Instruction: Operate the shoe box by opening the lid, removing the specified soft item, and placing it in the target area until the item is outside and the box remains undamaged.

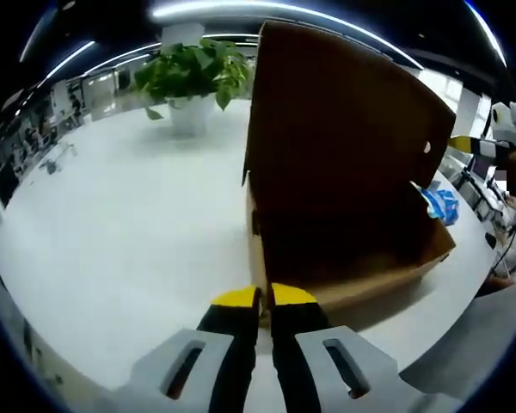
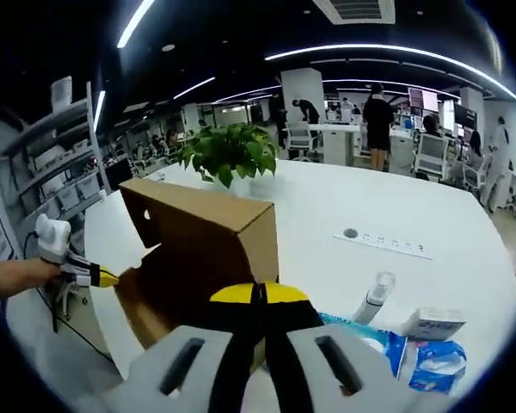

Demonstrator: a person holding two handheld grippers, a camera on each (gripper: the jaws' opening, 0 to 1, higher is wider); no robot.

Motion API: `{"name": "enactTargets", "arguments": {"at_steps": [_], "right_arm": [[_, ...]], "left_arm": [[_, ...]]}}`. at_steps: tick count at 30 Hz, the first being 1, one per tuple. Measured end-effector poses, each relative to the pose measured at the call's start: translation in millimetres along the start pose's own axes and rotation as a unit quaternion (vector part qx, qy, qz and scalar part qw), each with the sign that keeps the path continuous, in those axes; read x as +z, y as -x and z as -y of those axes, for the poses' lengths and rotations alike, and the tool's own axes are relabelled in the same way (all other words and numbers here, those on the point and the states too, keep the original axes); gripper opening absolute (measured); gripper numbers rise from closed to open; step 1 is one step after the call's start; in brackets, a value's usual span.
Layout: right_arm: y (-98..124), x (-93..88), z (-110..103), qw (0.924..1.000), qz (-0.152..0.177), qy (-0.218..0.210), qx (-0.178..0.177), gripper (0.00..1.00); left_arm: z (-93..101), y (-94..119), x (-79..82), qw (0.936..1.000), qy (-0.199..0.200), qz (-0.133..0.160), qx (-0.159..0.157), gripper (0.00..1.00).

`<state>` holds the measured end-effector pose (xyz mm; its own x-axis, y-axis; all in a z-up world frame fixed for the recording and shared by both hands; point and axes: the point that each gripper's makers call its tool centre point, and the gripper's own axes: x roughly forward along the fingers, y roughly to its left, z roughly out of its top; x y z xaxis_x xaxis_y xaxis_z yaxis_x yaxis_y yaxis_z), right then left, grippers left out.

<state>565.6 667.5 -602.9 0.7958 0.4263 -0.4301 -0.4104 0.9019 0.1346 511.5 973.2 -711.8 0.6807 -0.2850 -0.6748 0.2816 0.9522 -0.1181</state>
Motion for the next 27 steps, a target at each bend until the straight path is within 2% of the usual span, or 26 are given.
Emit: {"name": "enactTargets", "arguments": {"at_steps": [17, 27], "right_arm": [[10.7, -18.7, -10.8, 1.0000, 0.004, 0.004, -0.004, 0.01], [14.2, -27.0, -14.6, 0.9998, 0.000, 0.021, -0.002, 0.01]], "left_arm": [[0.8, 1.2, 2.5, 0.9996, -0.027, -0.006, 0.000, 0.02], [-3.9, 11.4, 27.0, 0.9991, -0.033, 0.025, 0.005, 0.04]]}}
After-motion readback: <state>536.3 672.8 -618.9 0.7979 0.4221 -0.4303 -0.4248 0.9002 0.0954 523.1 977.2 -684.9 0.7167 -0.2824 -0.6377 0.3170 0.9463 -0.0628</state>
